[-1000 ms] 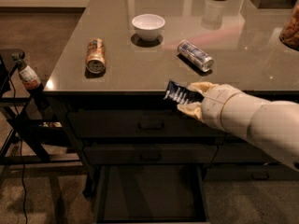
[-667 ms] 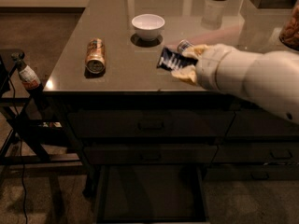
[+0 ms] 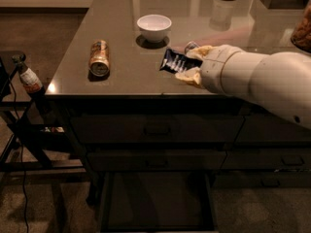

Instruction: Pick rxbar blueberry from bottom drawer and place on counter

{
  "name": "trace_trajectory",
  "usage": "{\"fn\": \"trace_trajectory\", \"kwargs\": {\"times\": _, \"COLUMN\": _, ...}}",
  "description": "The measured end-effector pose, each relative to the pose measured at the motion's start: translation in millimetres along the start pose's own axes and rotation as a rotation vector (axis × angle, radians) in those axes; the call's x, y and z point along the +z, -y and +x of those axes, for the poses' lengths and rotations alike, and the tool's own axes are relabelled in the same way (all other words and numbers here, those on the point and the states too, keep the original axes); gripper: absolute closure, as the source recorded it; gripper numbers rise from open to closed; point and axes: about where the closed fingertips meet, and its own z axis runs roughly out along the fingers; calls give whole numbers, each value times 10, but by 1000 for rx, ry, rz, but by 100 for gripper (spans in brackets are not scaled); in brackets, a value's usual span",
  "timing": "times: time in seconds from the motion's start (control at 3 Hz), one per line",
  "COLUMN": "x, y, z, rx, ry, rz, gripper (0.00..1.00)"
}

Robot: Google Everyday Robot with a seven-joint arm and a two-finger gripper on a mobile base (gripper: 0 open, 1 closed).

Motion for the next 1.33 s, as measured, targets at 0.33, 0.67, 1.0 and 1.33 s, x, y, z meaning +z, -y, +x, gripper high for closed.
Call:
{"fn": "trace_trajectory", "kwargs": {"times": 0.33, "x": 216, "y": 163, "z": -79, "rx": 40, "ry": 26, "rz": -16, "gripper": 100}}
{"fn": "trace_trajectory", "kwargs": {"times": 0.67, "x": 511, "y": 273, "z": -107, "rx": 68, "ry": 31, "rz": -59, "gripper": 100}}
{"fn": "trace_trajectory", "kwargs": {"times": 1.0, "x": 808, "y": 297, "z": -64, "rx": 90, "ry": 21, "rz": -116, "gripper": 100}}
{"fn": "trace_trajectory", "kwargs": {"times": 1.33, "x": 1151, "y": 185, "z": 40, "rx": 114, "ry": 5, "rz": -200, "gripper": 100}}
